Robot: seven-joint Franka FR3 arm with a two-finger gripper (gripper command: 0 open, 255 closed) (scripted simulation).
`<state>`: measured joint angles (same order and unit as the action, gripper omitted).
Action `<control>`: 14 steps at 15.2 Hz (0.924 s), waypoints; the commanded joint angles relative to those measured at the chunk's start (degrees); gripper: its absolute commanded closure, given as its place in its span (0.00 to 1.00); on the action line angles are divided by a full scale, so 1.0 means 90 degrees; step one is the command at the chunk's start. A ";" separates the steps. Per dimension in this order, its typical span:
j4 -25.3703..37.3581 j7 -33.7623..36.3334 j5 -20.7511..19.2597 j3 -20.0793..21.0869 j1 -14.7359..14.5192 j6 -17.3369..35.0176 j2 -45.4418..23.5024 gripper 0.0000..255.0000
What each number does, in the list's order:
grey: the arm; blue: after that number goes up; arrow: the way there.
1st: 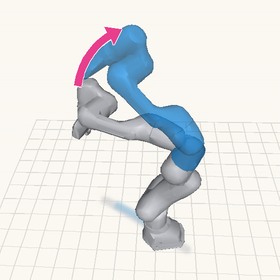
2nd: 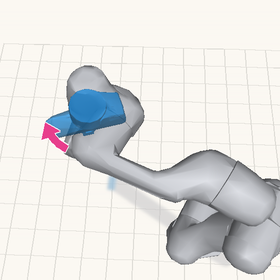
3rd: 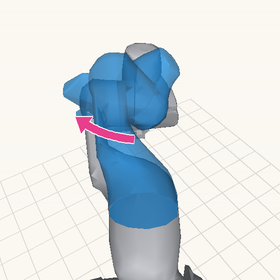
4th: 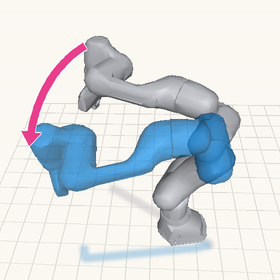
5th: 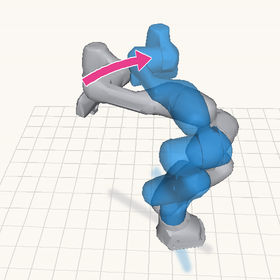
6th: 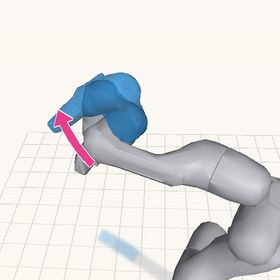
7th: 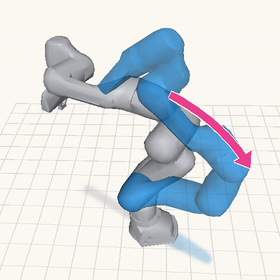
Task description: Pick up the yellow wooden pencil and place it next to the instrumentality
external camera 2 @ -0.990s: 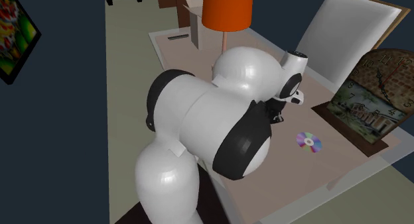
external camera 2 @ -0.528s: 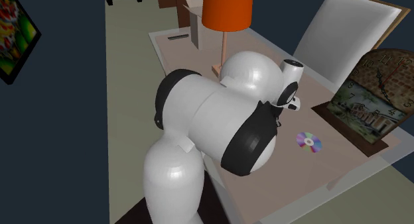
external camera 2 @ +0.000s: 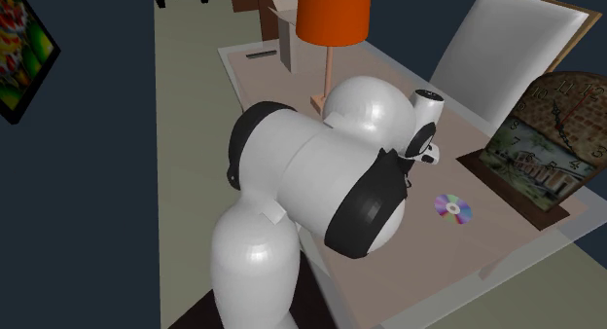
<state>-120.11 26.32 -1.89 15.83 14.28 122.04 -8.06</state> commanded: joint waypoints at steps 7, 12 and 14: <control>0.0121 -0.0021 0.0030 0.0005 0.0006 -0.0204 0.0086 0.00; 0.0505 -0.0069 0.0098 0.0011 0.0018 -0.0779 0.0286 0.00; 0.0506 -0.0069 0.0097 0.0011 0.0018 -0.0779 0.0285 0.00</control>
<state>-115.62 25.69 -1.03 15.92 14.45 115.17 -5.55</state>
